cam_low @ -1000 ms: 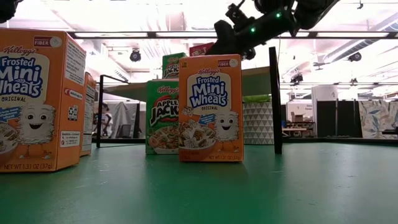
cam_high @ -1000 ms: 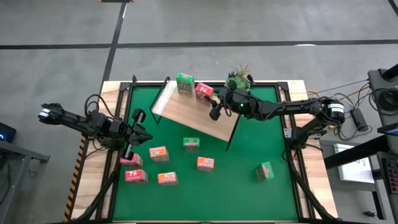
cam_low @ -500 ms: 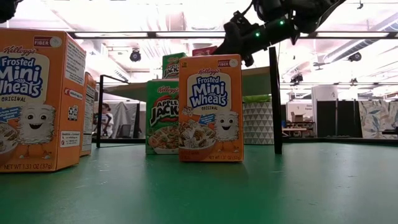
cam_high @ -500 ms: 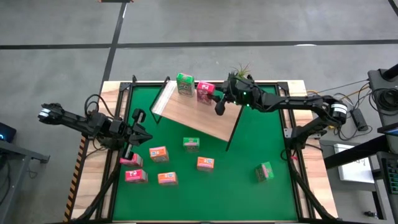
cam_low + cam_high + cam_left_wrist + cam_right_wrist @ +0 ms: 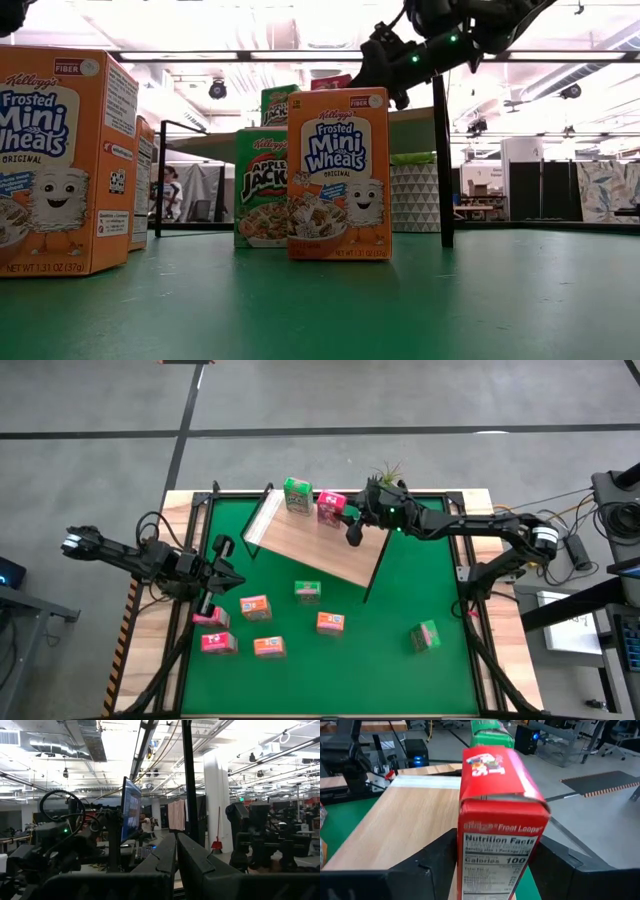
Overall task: Stack cereal on shelf
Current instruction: Put the bottom right red cereal box on the shelf
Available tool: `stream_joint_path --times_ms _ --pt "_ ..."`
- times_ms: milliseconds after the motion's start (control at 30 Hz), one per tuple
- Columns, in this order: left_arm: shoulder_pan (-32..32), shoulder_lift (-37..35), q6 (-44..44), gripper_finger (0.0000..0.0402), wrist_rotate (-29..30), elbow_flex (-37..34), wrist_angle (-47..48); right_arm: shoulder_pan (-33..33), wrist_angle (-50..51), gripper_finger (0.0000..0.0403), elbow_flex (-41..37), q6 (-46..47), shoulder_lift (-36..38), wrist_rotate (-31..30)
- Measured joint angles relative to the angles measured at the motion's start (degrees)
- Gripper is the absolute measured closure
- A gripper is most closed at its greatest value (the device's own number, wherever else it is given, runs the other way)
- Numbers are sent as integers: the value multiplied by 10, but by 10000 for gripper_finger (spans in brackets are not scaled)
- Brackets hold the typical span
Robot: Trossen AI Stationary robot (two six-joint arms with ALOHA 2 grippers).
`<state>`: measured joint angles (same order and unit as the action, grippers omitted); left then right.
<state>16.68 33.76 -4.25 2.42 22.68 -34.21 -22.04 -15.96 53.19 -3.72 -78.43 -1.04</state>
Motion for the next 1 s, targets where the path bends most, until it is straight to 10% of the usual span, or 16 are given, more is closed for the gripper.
stream_joint_path --times_ms 667,1000 --pt "0 -4 -8 402 0 0 4 38 159 176 63 51 74 -15" --pt "0 -5 -7 402 0 0 4 205 223 204 156 -32 61 -229"
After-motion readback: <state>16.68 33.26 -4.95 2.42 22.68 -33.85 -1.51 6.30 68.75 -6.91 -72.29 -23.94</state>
